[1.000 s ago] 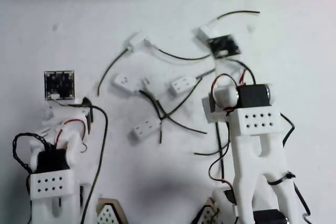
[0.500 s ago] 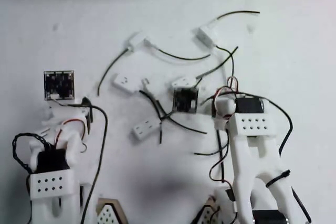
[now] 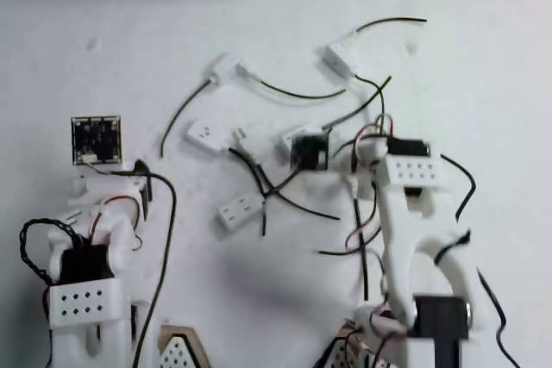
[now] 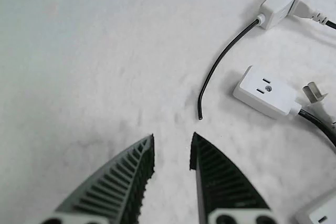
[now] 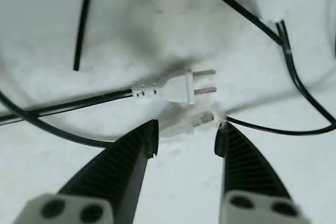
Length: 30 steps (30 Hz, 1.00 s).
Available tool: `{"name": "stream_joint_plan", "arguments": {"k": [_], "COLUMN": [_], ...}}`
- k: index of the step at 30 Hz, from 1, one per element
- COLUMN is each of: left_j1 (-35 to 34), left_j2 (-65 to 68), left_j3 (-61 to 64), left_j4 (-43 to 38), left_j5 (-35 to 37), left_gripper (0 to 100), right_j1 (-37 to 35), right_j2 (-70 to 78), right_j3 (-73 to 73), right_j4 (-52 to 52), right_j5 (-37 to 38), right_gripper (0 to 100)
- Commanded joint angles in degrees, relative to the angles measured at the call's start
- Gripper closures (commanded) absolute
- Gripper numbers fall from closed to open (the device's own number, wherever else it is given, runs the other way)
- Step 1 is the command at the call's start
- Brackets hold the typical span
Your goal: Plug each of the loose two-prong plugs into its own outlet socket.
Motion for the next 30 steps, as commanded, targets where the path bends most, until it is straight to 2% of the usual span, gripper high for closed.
{"name": "stream_joint_plan", "arguments": {"k": [1, 4, 14, 18, 22, 24, 30], "left_j1": [-0.4, -0.4, -0.4, -0.4, -0.4, -0.4, -0.4], "left_j2": [-0.66, -0.66, -0.66, -0.66, -0.66, -0.66, -0.66], "left_j3": [-0.35, -0.35, -0.35, -0.35, -0.35, -0.35, -0.35], "left_j4": [-1.23, -1.23, -1.23, -1.23, -1.23, -1.23, -1.23], "left_j5": [0.09, 0.09, 0.09, 0.09, 0.09, 0.09, 0.09], "left_gripper": [87, 87, 87, 87, 87, 87, 87], "right_j1": [3.03, 4.79, 3.47, 3.65, 3.91, 4.0, 0.92], "right_j2": [4.97, 8.57, 18.51, 22.64, 24.92, 24.13, 13.76], "right_j3": [-7.91, -11.08, -11.87, -12.75, -17.49, -20.22, -25.93], "right_j4": [-0.75, -0.66, -0.75, -2.15, -2.24, -0.13, 13.41], "right_j5": [-11.16, -18.02, -31.65, -32.62, -32.53, -32.44, -32.62], "right_gripper": [77.9, 74.8, 74.3, 77.2, 98.4, 96.1, 98.0]}}
